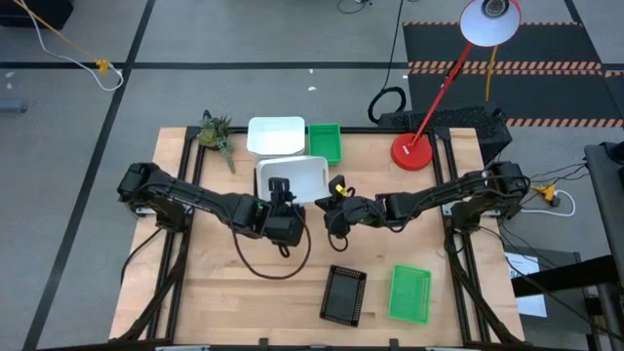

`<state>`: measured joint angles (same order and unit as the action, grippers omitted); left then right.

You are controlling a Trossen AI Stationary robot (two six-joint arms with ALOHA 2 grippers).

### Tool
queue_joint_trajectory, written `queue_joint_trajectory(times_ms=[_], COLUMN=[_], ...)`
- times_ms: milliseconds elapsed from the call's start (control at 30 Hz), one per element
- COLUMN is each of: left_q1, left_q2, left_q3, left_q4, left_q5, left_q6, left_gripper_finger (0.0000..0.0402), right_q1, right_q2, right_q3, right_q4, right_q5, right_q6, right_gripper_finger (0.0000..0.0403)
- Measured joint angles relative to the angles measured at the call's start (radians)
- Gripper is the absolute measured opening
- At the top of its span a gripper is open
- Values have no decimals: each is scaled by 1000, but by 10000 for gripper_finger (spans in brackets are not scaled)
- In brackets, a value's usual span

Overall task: Stack baskets by color
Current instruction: Stack the bottom white bin on top of the top white bins

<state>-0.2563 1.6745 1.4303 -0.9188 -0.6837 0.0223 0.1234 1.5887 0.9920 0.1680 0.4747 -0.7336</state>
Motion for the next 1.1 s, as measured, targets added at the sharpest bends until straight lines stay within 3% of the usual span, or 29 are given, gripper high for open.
queue_joint_trajectory(times_ms=[300,567,1100], left_q1=[-2,-5,10], left_q2=[0,0,0], left_q3=[0,0,-13], left_q4=[-3,0,-2], left_q5=[-10,-3,10], left_q6=[47,37,-2], left_gripper_finger=[119,62,103], right_q1=[-1,-6,-6], right_q2=[-34,-38,-38], right_q3=[31,49,49], right_q4=[-45,-112,-112], right_q5=[-5,-84,-84], right_q6=[119,176,183], right_gripper_finger=[0,0,2])
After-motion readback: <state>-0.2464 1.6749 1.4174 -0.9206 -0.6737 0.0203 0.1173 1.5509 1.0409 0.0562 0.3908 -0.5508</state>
